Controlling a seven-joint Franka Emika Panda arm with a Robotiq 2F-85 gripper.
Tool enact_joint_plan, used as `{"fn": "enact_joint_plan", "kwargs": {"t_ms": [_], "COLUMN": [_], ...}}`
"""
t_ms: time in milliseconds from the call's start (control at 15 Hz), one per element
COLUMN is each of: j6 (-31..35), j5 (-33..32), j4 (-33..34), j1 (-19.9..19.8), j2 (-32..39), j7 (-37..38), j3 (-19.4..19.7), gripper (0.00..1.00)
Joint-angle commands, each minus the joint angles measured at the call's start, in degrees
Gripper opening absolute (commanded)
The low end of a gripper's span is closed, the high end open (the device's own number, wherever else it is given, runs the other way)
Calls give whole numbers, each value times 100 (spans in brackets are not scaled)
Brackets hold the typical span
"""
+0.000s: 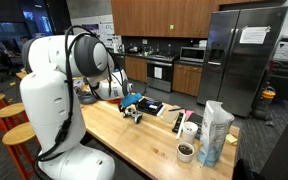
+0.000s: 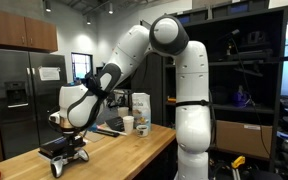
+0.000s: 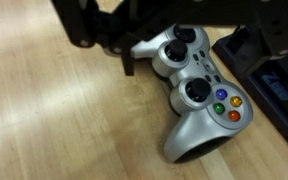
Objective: Put the console on top of the black box.
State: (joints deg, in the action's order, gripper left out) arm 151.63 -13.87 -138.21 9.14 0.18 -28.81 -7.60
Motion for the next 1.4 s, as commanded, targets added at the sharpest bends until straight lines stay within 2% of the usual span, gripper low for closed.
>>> {"fn": "enact_joint_plan", "kwargs": {"t_ms": [0, 400, 800, 867, 1000, 1200, 1333], "j6": [487, 880, 1076, 1090, 1119, 1188, 1176], "j5": [-109, -100, 67, 87, 167, 327, 492], "j4": [51, 55, 63, 61, 71, 79, 69], "j1": [-58, -229, -366, -381, -408, -433, -452], "j2": [281, 622, 679, 681, 709, 742, 738], "j7": [-545, -2314, -3453, -3551, -3744, -3905, -4036], "j3": [-22, -73, -120, -115, -119, -155, -173], "gripper": [100, 100, 100, 81, 69, 47, 45]}}
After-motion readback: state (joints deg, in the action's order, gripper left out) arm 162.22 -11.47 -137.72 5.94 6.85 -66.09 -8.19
